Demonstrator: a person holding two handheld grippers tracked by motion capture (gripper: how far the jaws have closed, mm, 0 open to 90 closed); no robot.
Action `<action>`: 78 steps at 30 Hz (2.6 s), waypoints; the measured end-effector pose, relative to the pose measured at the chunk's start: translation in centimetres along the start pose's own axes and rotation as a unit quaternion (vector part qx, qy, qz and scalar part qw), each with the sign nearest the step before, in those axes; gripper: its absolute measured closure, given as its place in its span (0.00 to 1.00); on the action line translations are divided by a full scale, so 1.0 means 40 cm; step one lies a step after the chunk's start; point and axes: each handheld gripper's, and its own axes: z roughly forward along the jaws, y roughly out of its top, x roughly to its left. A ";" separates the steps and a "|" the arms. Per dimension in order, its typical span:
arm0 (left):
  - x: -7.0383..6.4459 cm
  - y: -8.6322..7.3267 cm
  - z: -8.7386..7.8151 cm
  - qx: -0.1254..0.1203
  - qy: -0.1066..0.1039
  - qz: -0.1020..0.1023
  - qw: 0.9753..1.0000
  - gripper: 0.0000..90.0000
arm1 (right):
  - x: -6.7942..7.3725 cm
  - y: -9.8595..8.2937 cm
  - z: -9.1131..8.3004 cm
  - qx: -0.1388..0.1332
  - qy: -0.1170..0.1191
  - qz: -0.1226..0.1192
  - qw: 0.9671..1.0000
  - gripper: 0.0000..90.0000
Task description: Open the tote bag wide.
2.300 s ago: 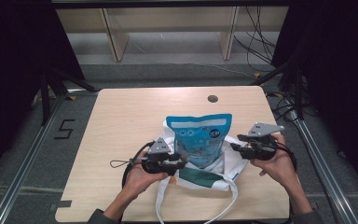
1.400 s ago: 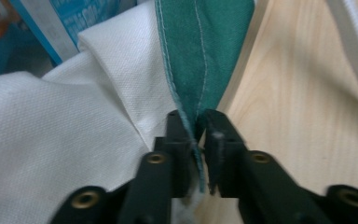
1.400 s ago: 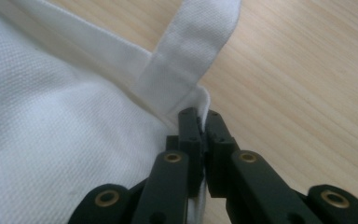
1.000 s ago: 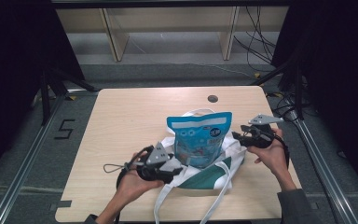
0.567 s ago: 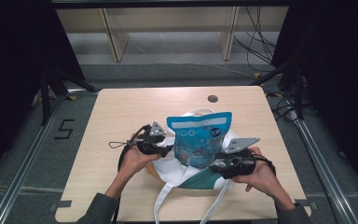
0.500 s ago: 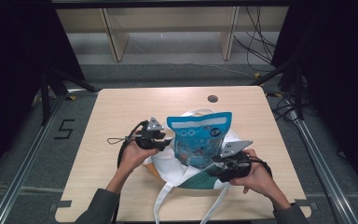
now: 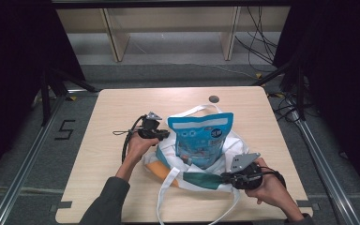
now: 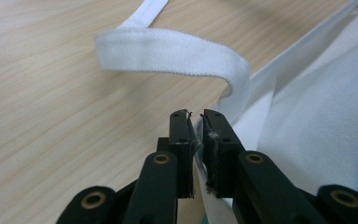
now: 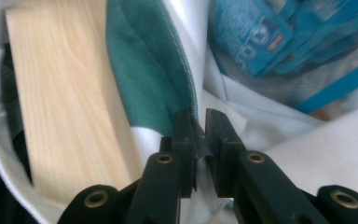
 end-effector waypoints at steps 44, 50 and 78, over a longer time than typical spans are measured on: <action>-0.220 -0.205 -0.074 -0.021 -0.013 0.071 0.997 0.95 | -0.195 -0.023 0.090 -0.049 -0.145 0.138 0.979 1.00; -0.202 -0.226 -0.049 -0.019 -0.031 0.041 0.999 0.97 | -0.217 -0.042 0.151 -0.006 -0.150 0.148 0.978 1.00; -0.315 -0.243 -0.081 0.013 -0.019 0.165 0.986 0.94 | -0.091 -0.066 0.088 -0.010 -0.109 0.108 0.988 0.96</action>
